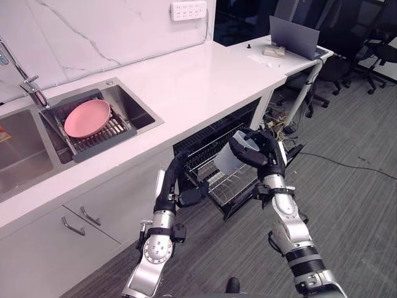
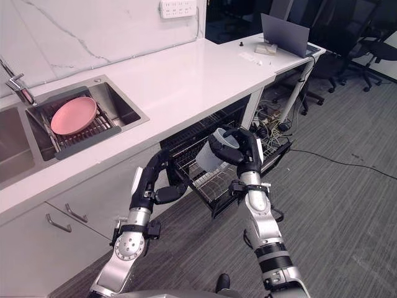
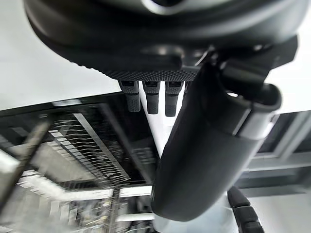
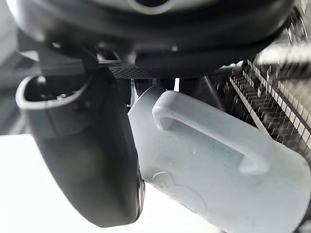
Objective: Walk over to the sink, pick up the cup, carry it to the dishwasher, place the cup inside the dishwasher, then close the dishwasher door
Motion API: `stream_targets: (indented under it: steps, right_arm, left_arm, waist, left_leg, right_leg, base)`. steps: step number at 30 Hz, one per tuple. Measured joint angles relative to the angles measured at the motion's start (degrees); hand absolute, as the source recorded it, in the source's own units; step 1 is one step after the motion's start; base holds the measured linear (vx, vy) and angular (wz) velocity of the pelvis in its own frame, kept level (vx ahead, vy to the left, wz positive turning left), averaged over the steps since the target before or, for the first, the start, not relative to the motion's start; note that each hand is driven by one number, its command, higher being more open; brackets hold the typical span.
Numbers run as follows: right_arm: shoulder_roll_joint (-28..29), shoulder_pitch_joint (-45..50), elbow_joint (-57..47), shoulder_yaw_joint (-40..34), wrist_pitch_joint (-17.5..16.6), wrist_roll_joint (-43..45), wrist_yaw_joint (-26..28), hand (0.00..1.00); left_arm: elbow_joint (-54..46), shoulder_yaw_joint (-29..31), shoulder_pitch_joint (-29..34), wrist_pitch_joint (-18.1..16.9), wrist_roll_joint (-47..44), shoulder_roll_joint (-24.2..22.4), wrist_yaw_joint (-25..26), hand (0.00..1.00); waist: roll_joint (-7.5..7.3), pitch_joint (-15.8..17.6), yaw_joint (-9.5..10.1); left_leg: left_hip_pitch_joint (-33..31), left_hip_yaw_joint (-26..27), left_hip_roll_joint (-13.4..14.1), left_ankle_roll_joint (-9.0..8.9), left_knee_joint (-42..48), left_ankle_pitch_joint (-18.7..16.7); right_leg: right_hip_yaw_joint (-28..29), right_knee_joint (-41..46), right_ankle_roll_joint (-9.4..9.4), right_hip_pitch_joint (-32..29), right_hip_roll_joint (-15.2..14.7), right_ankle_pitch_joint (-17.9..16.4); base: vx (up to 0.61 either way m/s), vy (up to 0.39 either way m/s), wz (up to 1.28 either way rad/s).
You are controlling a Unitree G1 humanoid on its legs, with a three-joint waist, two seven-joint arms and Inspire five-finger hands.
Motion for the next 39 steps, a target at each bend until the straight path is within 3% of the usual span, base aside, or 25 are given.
stream_targets:
  steps: [2,6,10,17,18,30,32,39]
  right_arm:
    - [-1.19,-1.64,2.52,-0.12,0.67,-4.33,-0.48,0.30]
    - [-3.02,-8.91,11.68,-0.21,3.01,-13.81,-2.00,0.30]
    - [-7.18,-21.01,21.17,-1.62,4.77,-18.18,-4.34,0.30]
    - [-12.46,-34.52,34.01,-3.51,6.98,-23.12,-6.84,0.30]
    - [-12.60,-35.47,34.51,-3.86,7.07,-24.00,-7.11,0.90]
    - [-11.54,-36.88,35.56,-6.58,8.94,-24.49,-9.31,0.90]
    - [-11.38,-35.93,32.34,-7.68,9.35,-24.46,-9.92,0.90]
    - [-6.23,-20.88,4.25,-12.89,8.48,-26.05,-14.89,0.90]
  left_arm:
    - [1.19,0.10,0.39,-0.14,-1.00,0.19,-0.38,0.90]
    - [4.60,3.92,0.57,-0.31,-3.83,-0.04,-0.80,0.90]
    - [9.07,8.25,-1.19,-0.55,-7.78,-0.11,-0.20,0.90]
    - [13.47,13.77,-3.46,-0.90,-11.03,-0.03,2.64,0.90]
    - [14.43,14.11,-3.79,-0.91,-11.08,-0.14,3.06,0.90]
    - [17.83,14.72,-7.31,-1.44,-11.08,-0.60,3.66,0.90]
    - [17.82,14.72,-7.38,-1.73,-11.05,-1.04,3.67,0.90]
    - [18.59,14.72,-7.23,-1.71,-10.88,-2.33,3.69,0.90]
  waist:
    - [0.03,1.39,0.10]
    - [0.35,7.41,0.24]
    - [2.46,14.65,1.60]
    - [4.56,21.34,3.23]
    - [4.89,21.56,3.27]
    - [5.22,22.69,4.53]
    - [5.22,22.82,4.40]
    - [4.71,22.90,3.41]
  left_leg:
    - [-1.70,-0.74,-0.01,0.20,0.65,0.15]
    - [-6.71,-2.53,-0.17,0.71,3.67,0.61]
    - [-13.00,-4.20,-0.06,0.81,8.42,0.66]
    - [-20.99,-6.74,0.05,1.07,13.27,0.56]
    - [-22.45,-6.83,0.03,1.12,13.68,0.59]
    - [-24.77,-7.67,-0.04,2.30,14.02,1.37]
    - [-24.45,-7.68,-0.04,2.30,13.98,1.37]
    - [-19.11,-8.74,-0.02,1.67,11.34,1.40]
  right_leg:
    - [-0.72,0.12,0.16,-0.95,-0.27,0.13]
    - [-2.29,2.62,0.12,-5.01,-1.09,0.09]
    - [-2.91,7.72,-0.42,-10.52,-2.48,-0.61]
    - [-4.56,12.83,-1.05,-16.99,-3.87,-1.32]
    - [-4.63,13.29,-1.05,-18.31,-4.06,-1.31]
    - [-4.92,13.46,-1.15,-20.28,-4.03,-1.33]
    - [-4.34,13.39,-1.15,-19.95,-3.96,-1.33]
    - [-3.82,11.98,-0.51,-14.44,-3.56,-2.12]
  base:
    - [-0.08,-0.001,0.22]
    - [-0.08,0.011,0.22]
    - [-0.14,0.043,0.21]
    - [-0.14,0.015,0.19]
    - [-0.14,0.008,0.09]
    - [0.00,0.006,0.02]
    - [0.02,0.011,0.00]
    - [0.00,0.015,0.08]
